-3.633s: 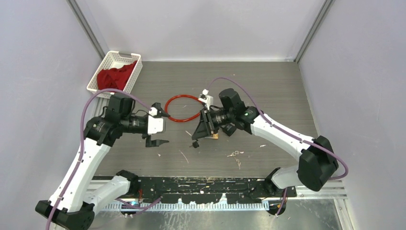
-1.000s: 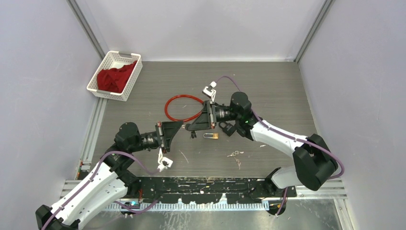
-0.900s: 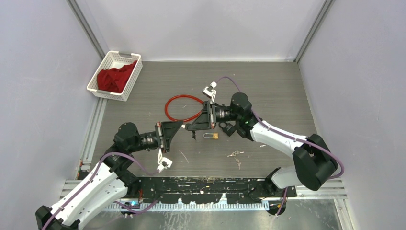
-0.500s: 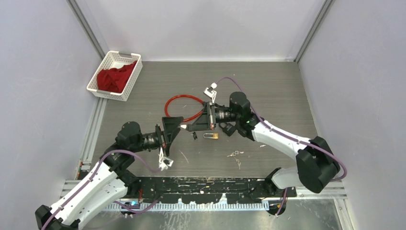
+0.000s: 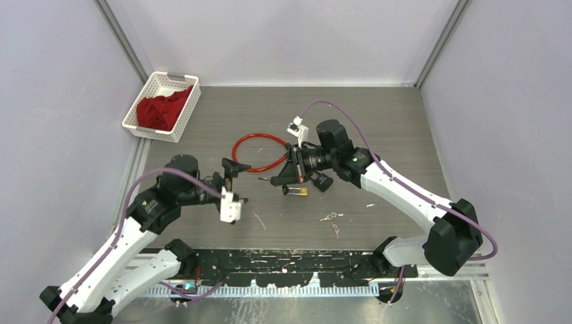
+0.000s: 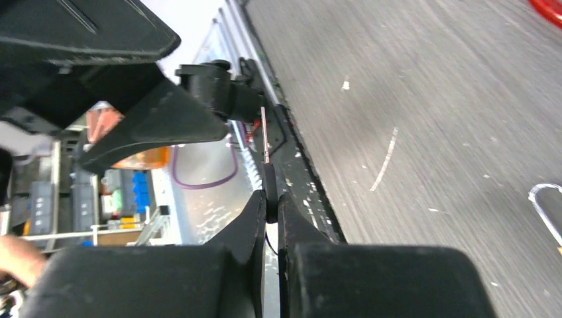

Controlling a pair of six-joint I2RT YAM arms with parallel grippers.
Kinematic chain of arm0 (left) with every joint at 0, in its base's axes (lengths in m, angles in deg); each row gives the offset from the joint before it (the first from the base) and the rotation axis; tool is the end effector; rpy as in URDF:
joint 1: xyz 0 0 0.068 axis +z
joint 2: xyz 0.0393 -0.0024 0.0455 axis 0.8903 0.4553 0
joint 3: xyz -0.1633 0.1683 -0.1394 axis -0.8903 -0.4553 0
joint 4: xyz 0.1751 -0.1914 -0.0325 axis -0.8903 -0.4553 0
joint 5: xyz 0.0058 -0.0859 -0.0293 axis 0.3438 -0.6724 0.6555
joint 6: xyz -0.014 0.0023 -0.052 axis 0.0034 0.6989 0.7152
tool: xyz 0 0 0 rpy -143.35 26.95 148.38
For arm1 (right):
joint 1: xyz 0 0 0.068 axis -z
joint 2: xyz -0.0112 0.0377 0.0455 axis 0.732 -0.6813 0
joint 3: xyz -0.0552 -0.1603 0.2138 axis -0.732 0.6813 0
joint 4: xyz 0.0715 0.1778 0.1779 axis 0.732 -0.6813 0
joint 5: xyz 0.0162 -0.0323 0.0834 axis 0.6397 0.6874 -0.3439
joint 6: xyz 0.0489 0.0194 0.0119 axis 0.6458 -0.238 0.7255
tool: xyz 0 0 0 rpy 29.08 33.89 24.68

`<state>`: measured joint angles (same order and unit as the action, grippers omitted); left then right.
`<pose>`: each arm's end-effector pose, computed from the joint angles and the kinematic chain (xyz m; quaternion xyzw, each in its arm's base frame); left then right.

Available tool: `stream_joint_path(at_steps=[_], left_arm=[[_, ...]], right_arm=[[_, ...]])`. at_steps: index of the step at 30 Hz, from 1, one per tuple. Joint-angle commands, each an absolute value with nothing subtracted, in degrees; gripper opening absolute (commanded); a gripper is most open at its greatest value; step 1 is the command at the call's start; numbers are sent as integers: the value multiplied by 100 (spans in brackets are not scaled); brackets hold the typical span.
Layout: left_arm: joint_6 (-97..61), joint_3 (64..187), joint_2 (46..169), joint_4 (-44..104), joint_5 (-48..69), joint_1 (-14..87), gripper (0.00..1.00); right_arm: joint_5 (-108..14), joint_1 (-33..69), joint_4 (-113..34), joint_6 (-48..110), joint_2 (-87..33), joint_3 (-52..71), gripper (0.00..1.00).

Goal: Unlock with the key

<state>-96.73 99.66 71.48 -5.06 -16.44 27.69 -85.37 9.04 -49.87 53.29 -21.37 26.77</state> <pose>0.1068 -0.1006 0.3263 0.7312 0.3796 -0.1057 0.5569 0.2147 0.2003 0.3080 -0.2611 0.7718 0.5407 0.2091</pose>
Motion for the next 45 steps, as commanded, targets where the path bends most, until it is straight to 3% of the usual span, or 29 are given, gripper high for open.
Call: stream_joint_path(at_steps=[1, 6, 10, 16, 27, 45], left_arm=[[-7588, 10951, 8063, -1193, -1540, 2751, 98], [-7935, 11777, 9240, -2329, -1122, 2475, 99], [-8787, 12270, 10093, -2901, -373, 1890, 99], [-9136, 13777, 12129, -3461, -221, 1488, 99], [-9736, 15078, 14429, -2316, -662, 1168, 99], [-10202, 16501, 16179, -1861, -1636, 1173, 99]], right_arm=[[-7439, 912, -5918, 4651, -2044, 2278, 1], [-5273, 1468, -6946, 4989, -1764, 2341, 1], [-5080, 2567, -7007, 5326, -1101, 2864, 1], [-4842, 3705, -7531, 5280, -581, 2848, 1], [-4198, 4148, -8220, 5055, -303, 2793, 1], [-4402, 4205, -8496, 5043, -118, 2812, 1]])
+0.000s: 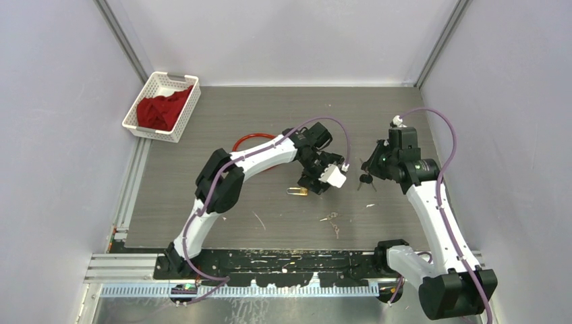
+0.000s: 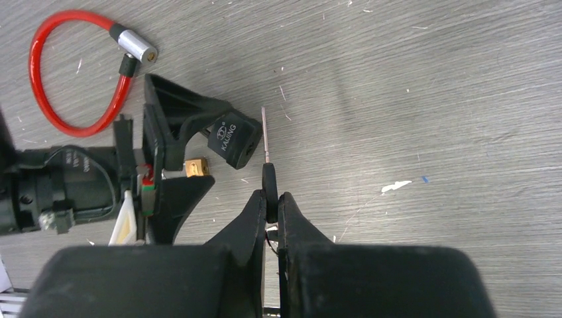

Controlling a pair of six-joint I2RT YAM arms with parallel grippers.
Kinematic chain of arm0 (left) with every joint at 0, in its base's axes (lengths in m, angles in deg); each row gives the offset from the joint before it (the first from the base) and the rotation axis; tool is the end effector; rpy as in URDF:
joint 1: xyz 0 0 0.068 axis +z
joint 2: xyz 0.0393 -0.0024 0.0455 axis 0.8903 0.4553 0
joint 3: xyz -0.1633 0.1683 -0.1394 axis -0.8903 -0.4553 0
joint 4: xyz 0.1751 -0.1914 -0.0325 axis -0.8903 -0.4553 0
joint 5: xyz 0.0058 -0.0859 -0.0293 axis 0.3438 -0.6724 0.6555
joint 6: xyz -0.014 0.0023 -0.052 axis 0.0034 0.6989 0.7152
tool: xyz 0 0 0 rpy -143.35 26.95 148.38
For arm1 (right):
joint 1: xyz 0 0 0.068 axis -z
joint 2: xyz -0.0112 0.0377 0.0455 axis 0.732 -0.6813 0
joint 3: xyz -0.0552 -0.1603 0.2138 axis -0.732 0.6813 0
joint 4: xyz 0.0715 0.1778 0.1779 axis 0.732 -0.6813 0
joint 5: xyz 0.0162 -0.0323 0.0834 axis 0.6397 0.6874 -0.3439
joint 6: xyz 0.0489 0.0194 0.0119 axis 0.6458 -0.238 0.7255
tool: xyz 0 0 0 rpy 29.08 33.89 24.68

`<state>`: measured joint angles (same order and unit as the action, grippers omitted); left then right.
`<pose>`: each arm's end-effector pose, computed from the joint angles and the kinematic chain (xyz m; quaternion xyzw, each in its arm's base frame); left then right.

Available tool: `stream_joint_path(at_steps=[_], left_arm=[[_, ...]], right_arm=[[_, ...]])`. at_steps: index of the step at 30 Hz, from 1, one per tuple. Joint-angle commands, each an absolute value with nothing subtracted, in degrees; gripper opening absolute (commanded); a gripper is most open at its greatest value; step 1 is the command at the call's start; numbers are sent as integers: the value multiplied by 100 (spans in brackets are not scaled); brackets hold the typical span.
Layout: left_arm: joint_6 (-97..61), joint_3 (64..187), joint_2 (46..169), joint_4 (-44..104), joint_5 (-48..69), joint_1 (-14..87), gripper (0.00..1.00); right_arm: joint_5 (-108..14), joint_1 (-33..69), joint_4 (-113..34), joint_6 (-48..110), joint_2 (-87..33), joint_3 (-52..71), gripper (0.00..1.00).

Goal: Unlock with the key

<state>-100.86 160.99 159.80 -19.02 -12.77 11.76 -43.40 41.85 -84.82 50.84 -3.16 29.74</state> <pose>0.2829 -0.3810 0.1985 0.8537 0.4040 -0.2276 0.2370 0.1963 0.0204 0.3066 0.1616 0.9185 0.1300 0.3367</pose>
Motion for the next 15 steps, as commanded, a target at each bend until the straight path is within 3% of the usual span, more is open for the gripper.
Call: stream_joint_path(at_steps=[1, 15], left_arm=[[-10204, 16536, 16236, -1877, -1652, 1175, 98], [-10284, 16772, 16669, -1823, -1643, 1198, 83]], right_arm=[[-4417, 4205, -8511, 5040, -105, 2812, 1], [-4513, 4205, -8714, 5042, -8, 2678, 1]])
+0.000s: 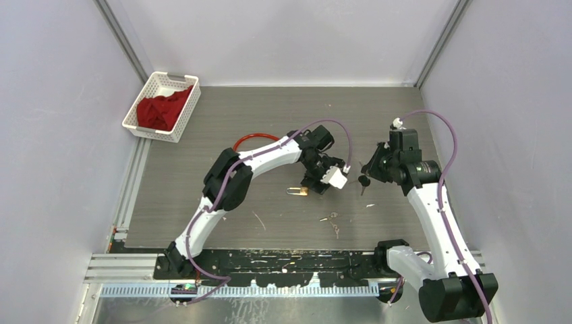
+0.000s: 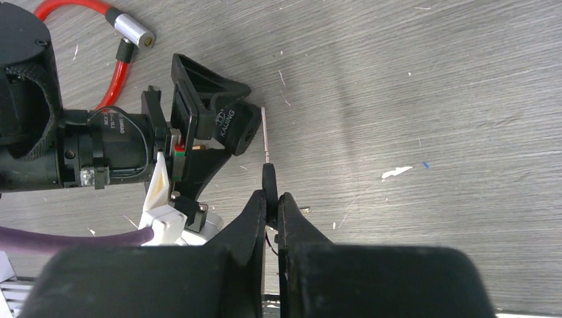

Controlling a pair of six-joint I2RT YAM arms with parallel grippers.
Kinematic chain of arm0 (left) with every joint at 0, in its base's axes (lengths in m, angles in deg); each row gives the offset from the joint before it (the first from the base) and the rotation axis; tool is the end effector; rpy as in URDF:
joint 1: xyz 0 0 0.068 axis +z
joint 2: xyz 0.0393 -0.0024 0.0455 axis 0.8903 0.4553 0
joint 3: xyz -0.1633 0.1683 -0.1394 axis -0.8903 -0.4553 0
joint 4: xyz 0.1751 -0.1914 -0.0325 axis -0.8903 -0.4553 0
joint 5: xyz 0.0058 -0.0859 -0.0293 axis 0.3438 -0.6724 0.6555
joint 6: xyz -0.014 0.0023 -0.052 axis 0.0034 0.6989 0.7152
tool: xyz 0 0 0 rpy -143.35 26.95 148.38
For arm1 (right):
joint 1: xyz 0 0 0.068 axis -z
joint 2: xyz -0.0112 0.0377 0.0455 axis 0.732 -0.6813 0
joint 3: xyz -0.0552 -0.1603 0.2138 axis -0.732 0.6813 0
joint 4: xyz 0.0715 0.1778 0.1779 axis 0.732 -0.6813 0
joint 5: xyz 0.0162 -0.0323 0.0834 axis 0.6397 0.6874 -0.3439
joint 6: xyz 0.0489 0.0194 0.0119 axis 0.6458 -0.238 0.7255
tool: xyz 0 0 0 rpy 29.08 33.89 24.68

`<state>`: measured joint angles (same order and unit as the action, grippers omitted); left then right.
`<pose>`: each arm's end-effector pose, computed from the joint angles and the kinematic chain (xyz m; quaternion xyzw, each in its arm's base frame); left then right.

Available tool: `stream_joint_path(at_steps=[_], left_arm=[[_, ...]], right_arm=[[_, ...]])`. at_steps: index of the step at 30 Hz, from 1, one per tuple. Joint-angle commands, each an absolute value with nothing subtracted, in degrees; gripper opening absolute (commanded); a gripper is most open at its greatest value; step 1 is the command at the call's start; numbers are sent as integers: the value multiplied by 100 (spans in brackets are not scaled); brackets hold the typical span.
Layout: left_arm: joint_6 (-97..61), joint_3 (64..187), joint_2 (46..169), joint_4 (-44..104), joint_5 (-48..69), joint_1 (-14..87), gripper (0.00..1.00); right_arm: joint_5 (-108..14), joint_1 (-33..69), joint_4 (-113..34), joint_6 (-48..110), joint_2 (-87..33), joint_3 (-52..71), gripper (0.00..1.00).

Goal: Unlock with the key

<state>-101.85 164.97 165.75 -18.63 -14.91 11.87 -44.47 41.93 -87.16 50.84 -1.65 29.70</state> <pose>0.2932 -0.3941 0.1715 0.8544 0.3965 -0.2459 0.2289 0.1878 0.0200 0.3084 0.1597 0.9210 0.1364 0.3281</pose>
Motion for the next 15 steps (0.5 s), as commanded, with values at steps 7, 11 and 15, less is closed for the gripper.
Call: stream_joint_path(at_steps=[7, 11, 15], left_arm=[[-10628, 16973, 16856, -2327, -1553, 1217, 71], [-11016, 17341, 17076, -3061, -1402, 1219, 41], [-11022, 17460, 17073, -3423, -1257, 1307, 13]], right_arm=[[-4504, 4205, -8846, 5038, 20, 2569, 1], [-4440, 4205, -8906, 5034, 43, 2562, 1], [-4487, 4205, -8840, 5060, 48, 2626, 1]])
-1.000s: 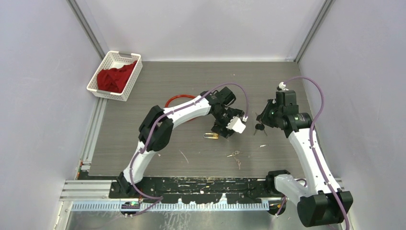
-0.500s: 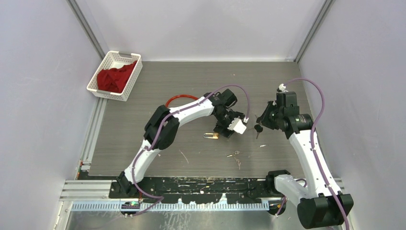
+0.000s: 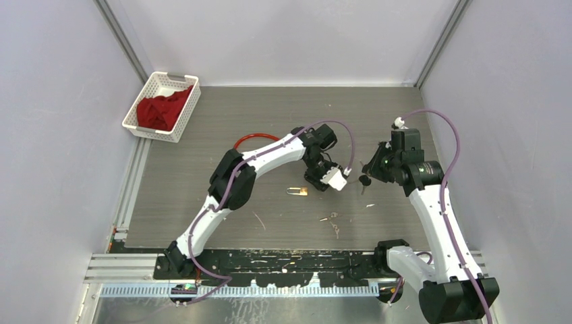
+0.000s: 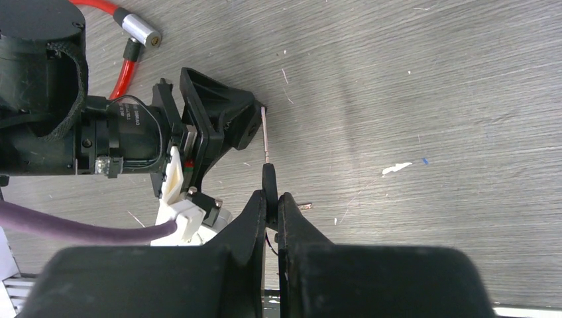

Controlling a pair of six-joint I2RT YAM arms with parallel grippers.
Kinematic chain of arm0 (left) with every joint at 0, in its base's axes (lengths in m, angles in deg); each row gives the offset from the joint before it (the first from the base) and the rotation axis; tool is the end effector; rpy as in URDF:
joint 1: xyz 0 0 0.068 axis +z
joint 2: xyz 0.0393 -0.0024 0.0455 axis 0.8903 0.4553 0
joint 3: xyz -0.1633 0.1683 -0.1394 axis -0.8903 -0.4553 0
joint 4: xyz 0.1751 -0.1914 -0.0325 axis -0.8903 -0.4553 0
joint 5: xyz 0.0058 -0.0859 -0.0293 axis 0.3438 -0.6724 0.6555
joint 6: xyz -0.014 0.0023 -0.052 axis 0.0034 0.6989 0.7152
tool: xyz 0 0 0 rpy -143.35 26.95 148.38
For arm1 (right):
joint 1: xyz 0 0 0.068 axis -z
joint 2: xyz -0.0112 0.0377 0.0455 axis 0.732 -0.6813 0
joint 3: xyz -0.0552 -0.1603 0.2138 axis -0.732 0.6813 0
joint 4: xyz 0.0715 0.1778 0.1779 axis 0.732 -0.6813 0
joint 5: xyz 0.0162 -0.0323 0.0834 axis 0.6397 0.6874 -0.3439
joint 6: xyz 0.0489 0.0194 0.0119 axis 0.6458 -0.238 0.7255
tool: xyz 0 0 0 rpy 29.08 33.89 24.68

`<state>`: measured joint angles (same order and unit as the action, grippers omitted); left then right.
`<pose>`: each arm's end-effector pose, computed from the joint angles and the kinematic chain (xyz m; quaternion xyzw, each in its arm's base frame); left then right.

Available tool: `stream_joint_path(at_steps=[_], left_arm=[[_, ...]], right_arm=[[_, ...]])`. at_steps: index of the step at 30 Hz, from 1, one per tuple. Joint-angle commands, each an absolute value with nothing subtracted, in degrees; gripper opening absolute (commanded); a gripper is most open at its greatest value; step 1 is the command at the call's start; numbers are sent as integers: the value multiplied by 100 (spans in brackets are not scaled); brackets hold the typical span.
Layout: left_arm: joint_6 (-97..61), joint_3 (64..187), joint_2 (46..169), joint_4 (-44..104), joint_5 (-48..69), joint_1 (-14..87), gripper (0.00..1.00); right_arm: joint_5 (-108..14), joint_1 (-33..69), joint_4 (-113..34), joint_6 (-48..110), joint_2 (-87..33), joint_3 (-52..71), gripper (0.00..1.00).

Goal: Unlock with the key

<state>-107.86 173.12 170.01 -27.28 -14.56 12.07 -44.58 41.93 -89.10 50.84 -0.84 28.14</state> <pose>0.2994 -0.3987 0.1715 0.8749 0.3670 -0.2417 0.2037 0.1827 0.0196 0.3169 0.1589 0.9198 0.1382 0.3312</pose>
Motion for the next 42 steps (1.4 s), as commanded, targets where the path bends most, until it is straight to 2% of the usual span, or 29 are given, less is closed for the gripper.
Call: stream_joint_path(at_steps=[1, 4, 8, 16, 19, 24, 28, 33, 36, 40, 42], left_arm=[[-10996, 17329, 16948, -3295, -1289, 1363, 9], [-10549, 16477, 16257, -2344, -1340, 1523, 0], [-10174, 15337, 14825, -1475, -1220, 1685, 0], [-9829, 14030, 12235, -1563, -1288, 2132, 0], [-9975, 13188, 11204, -926, -1397, 2195, 0], [-10209, 12274, 9749, -156, -1935, 2221, 0], [-10163, 11072, 8616, 1354, -2129, 2210, 0], [-10212, 10565, 8172, 1607, -2053, 2200, 0], [-9728, 10796, 8368, 1335, -1840, 2204, 0], [-8641, 11981, 9346, -897, -2059, 2366, 0], [-8615, 12421, 9821, -2154, -2378, 2427, 0]], right_arm=[[-4525, 4205, -8800, 5074, 48, 2641, 1], [-4682, 4211, -8676, 5103, 4, 2651, 1], [-5084, 4209, -8409, 5103, -142, 2561, 1], [-6145, 4196, -7573, 5051, -533, 2461, 1], [-6393, 4133, -7315, 5072, -744, 2337, 1], [-6154, 3320, -7167, 4894, -925, 2018, 1], [-6238, 2849, -6951, 4694, -847, 2050, 1], [-6562, 2721, -6617, 4466, -645, 2321, 1], [-6621, 2717, -6539, 4378, -600, 2397, 1], [-6583, 2683, -6557, 4237, -703, 2341, 1], [-6542, 2664, -6525, 4158, -709, 2339, 1]])
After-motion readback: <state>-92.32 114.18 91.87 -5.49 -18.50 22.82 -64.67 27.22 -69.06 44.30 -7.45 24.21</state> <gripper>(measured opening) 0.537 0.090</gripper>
